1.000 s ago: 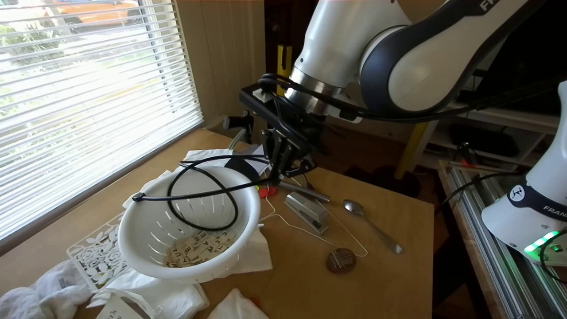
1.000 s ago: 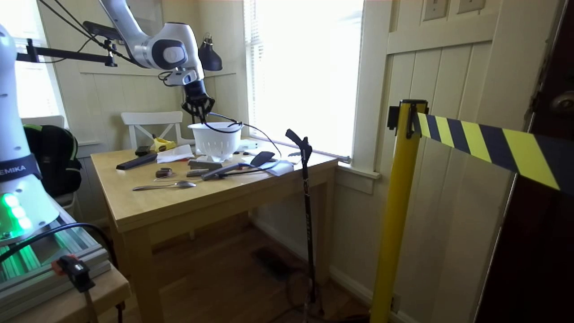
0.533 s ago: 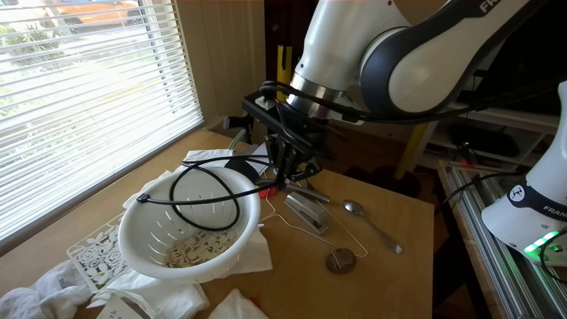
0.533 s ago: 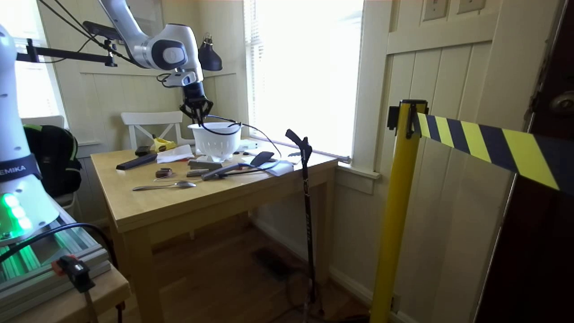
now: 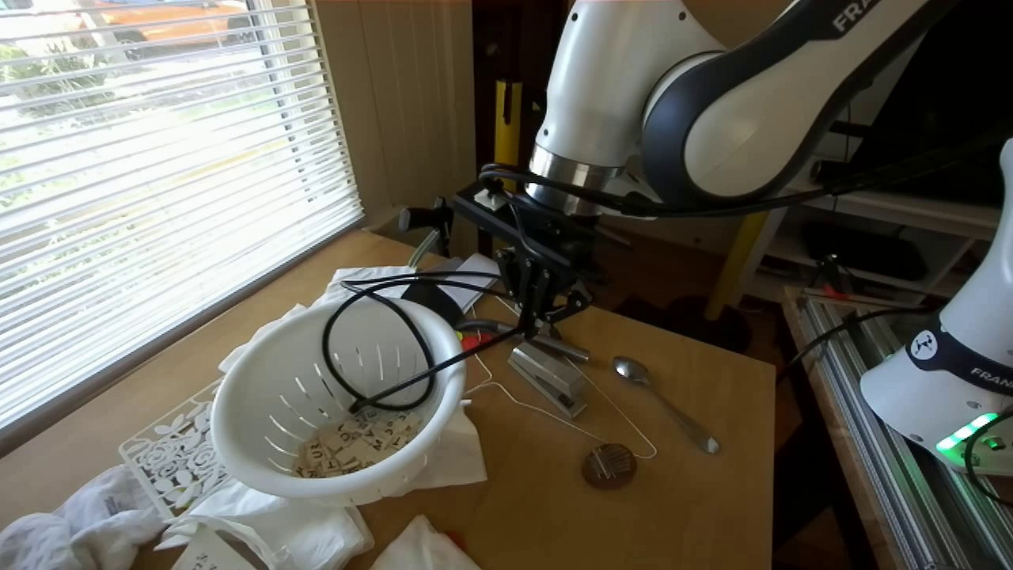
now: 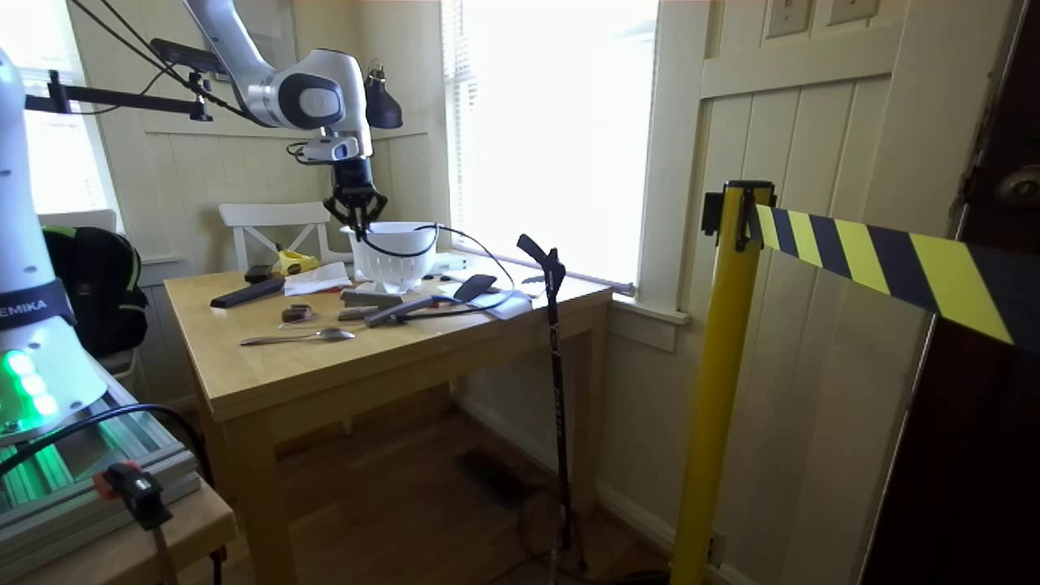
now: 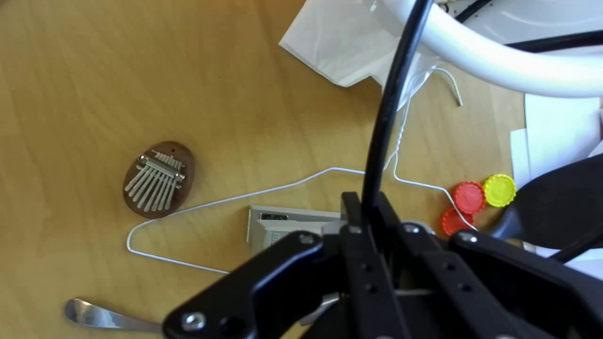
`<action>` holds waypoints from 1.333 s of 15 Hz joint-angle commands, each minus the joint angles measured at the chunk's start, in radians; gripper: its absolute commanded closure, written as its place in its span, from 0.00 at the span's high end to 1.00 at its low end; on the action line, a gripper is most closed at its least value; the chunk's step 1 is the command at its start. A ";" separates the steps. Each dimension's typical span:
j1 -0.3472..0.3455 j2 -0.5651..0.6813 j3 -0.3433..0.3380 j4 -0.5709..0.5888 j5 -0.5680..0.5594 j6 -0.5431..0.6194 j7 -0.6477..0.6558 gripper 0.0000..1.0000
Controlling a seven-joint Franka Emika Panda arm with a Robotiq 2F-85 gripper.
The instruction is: Put the black cable inside the white bowl.
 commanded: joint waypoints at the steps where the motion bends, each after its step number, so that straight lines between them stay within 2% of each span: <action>1: 0.020 -0.017 -0.040 0.013 -0.215 0.044 0.096 0.02; 4: 0.043 0.006 -0.061 0.070 -0.442 0.112 0.175 0.02; 6: 0.063 0.023 -0.050 0.109 -0.529 0.133 0.191 0.02; 8: 0.085 0.040 -0.033 0.134 -0.569 0.152 0.189 0.02; 13: 0.082 0.124 0.077 0.153 -0.387 0.291 0.063 0.02; 14: 0.060 0.151 0.115 0.150 -0.322 0.329 0.029 0.02; 15: 0.074 0.173 0.116 0.149 -0.242 0.361 -0.019 0.02; 17: 0.048 0.225 0.166 0.153 -0.118 0.431 -0.099 0.02; 18: 0.030 0.256 0.194 0.159 -0.060 0.475 -0.135 0.02; 19: -0.058 0.287 0.288 0.165 -0.051 0.507 -0.129 0.02; 20: -0.099 0.318 0.332 0.171 -0.030 0.538 -0.137 0.02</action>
